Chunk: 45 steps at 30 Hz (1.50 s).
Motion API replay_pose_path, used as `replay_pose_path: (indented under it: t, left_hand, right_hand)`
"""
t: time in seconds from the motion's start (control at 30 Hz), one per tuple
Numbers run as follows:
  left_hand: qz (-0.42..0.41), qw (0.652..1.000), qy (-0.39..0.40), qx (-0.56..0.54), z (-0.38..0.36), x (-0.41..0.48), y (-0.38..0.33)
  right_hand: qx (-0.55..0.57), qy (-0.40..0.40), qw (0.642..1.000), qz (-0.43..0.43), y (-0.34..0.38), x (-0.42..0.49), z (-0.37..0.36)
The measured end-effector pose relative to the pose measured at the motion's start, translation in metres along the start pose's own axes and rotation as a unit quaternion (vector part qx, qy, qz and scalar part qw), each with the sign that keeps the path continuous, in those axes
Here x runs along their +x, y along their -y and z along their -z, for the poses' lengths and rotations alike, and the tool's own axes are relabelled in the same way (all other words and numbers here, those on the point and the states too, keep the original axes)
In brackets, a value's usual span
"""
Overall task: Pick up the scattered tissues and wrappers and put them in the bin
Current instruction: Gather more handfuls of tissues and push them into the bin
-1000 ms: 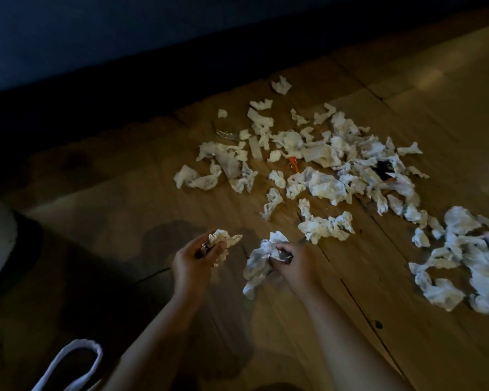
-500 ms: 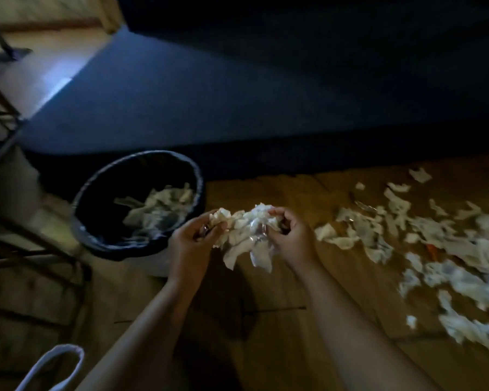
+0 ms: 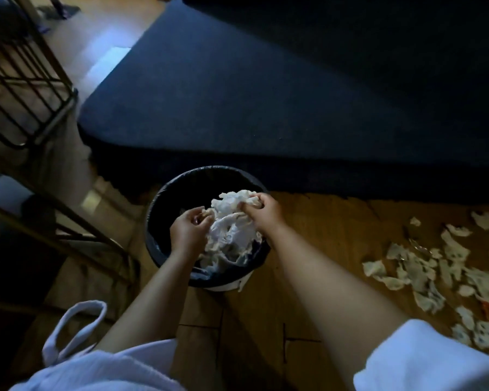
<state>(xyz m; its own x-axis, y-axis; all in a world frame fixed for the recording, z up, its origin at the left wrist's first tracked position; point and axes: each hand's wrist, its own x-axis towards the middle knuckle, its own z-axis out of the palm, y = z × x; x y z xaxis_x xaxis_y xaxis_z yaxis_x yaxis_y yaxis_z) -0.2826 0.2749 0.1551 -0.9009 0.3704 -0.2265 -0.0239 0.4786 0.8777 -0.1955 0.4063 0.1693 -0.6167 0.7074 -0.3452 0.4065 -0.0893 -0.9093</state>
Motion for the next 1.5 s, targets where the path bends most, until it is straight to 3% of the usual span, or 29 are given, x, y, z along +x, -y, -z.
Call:
replay_pose_path:
  t: [0.1, 0.33, 0.53, 0.67, 0.87, 1.2, 1.33, 1.5]
  left_hand:
    - [0.000, 0.999, 0.018, 0.042, 0.010, 0.008, -0.008]
    - [-0.044, 0.997, 0.017, 0.059, -0.003, -0.024, -0.040]
    - [-0.104, 0.982, 0.124, 0.095, -0.076, -0.107, -0.042]
    - [-0.160, 0.938, 0.215, 0.219, -0.136, -0.181, -0.020]
    - [-0.125, 0.914, 0.318, 0.220, -0.234, -0.297, 0.017]
    - [-0.139, 0.785, 0.496, 0.344, -0.380, -0.406, 0.034]
    - [-0.160, 0.756, 0.521, 0.362, -0.408, -0.410, 0.034]
    - [-0.168, 0.758, 0.501, 0.383, -0.439, -0.384, 0.055]
  right_hand:
    - [-0.043, 0.051, 0.996, -0.061, 0.007, 0.004, -0.004]
    - [-0.019, 0.054, 0.996, -0.071, 0.003, -0.033, 0.049]
    - [-0.002, -0.016, 0.998, -0.057, -0.078, -0.088, 0.133]
    - [0.009, -0.048, 0.995, -0.093, -0.155, -0.135, 0.191]
    - [-0.006, -0.103, 0.983, -0.152, -0.266, -0.218, 0.309]
    - [0.014, -0.196, 0.932, -0.303, -0.426, -0.311, 0.441]
    - [0.021, -0.205, 0.918, -0.340, -0.448, -0.289, 0.463]
    - [0.039, -0.286, 0.899, -0.330, -0.463, -0.236, 0.489]
